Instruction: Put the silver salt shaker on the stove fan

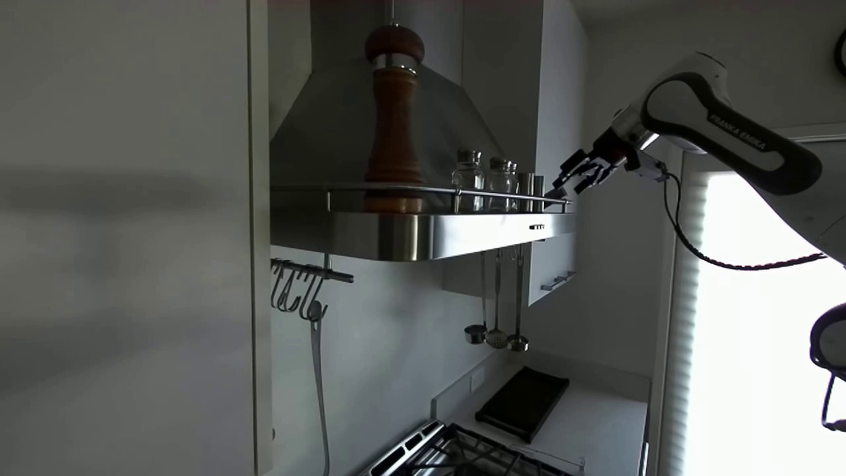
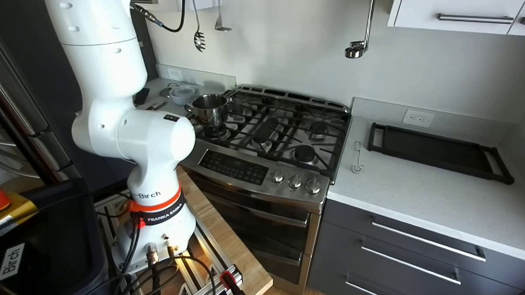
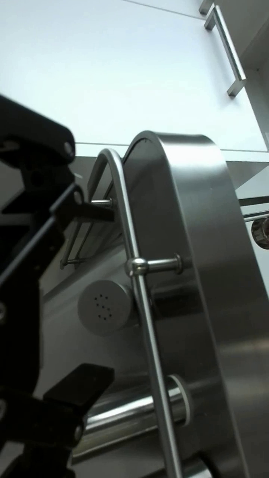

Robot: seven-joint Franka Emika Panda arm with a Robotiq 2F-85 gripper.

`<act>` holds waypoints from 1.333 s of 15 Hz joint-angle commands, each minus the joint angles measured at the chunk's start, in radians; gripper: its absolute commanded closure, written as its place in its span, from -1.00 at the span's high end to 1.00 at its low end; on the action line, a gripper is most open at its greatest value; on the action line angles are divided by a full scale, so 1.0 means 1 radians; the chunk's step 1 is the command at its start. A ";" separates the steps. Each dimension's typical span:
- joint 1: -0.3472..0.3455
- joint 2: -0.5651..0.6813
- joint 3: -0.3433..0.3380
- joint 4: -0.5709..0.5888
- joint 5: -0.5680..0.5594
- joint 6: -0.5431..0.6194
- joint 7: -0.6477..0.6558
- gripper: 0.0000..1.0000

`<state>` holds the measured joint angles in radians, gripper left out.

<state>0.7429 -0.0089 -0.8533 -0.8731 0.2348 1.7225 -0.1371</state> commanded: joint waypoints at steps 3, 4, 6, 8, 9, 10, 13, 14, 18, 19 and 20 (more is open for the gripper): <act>0.002 -0.022 0.002 -0.018 0.032 0.002 -0.049 0.25; 0.003 -0.022 0.002 -0.016 0.032 0.001 -0.051 0.05; -0.200 -0.001 0.174 0.008 0.069 -0.016 -0.065 -0.27; -0.067 -0.017 0.064 -0.009 0.055 -0.009 -0.063 -0.55; -0.068 -0.016 0.063 -0.007 0.057 -0.010 -0.063 -0.72; -0.068 -0.015 0.062 -0.005 0.059 -0.011 -0.064 -0.75; -0.181 -0.002 0.157 0.016 0.095 -0.020 -0.058 -0.75; -0.405 0.019 0.350 0.047 0.133 -0.046 -0.047 -0.75; -0.614 0.051 0.518 0.108 0.212 -0.105 0.022 -0.75; -0.656 0.065 0.549 0.131 0.226 -0.123 0.049 -0.75; -0.693 0.077 0.573 0.153 0.237 -0.139 0.074 -0.75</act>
<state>0.1783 0.0185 -0.3615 -0.8179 0.4143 1.6508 -0.1357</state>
